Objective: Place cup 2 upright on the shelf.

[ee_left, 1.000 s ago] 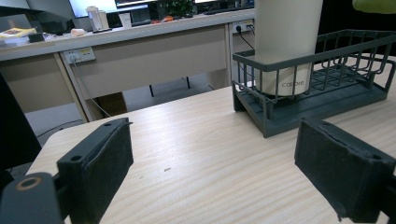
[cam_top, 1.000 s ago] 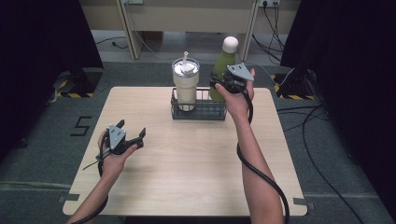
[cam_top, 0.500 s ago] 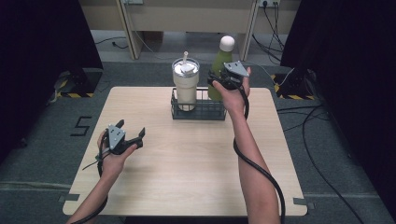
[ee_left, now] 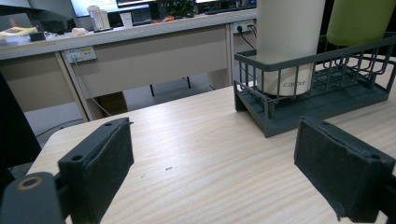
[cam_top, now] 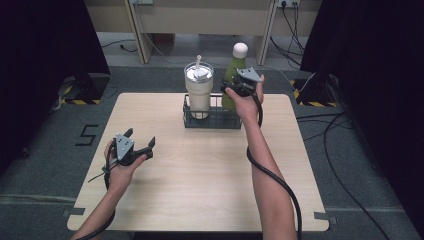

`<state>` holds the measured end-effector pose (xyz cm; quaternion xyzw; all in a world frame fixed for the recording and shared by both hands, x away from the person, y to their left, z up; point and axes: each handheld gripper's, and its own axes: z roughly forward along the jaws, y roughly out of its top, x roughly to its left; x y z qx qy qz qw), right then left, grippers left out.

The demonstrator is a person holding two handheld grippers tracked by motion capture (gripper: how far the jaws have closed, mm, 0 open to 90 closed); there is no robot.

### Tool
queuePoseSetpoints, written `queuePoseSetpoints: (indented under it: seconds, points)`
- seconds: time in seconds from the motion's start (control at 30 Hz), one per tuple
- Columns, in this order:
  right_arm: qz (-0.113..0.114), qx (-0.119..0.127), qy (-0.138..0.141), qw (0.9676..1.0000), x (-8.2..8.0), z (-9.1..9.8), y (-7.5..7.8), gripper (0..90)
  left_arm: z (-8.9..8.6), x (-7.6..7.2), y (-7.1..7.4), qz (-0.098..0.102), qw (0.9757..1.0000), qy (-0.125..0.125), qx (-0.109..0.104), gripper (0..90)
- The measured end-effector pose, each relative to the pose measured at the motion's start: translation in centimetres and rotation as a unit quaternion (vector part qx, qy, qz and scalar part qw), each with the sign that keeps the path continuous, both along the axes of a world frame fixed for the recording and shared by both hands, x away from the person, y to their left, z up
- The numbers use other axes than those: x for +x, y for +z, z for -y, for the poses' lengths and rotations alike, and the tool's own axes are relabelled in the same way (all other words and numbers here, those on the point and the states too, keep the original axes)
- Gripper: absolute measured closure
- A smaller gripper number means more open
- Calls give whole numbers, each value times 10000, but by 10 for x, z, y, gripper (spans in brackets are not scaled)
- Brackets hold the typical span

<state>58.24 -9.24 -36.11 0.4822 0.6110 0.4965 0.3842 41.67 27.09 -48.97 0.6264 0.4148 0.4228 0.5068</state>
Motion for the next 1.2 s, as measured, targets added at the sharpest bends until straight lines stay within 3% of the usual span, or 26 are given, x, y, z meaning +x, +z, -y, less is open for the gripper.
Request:
queuePoseSetpoints:
  seconds: [0.93, 1.2]
  points:
    - [-385, -200, -8, 9991, 18, -5, -32, 210, 0, 0, -1, -16, 10000, -13, 11, 115]
    - [-309, -268, 57, 9991, 20, -7, -35, 209, 1, 0, -1, -22, 10000, -26, 14, 116]
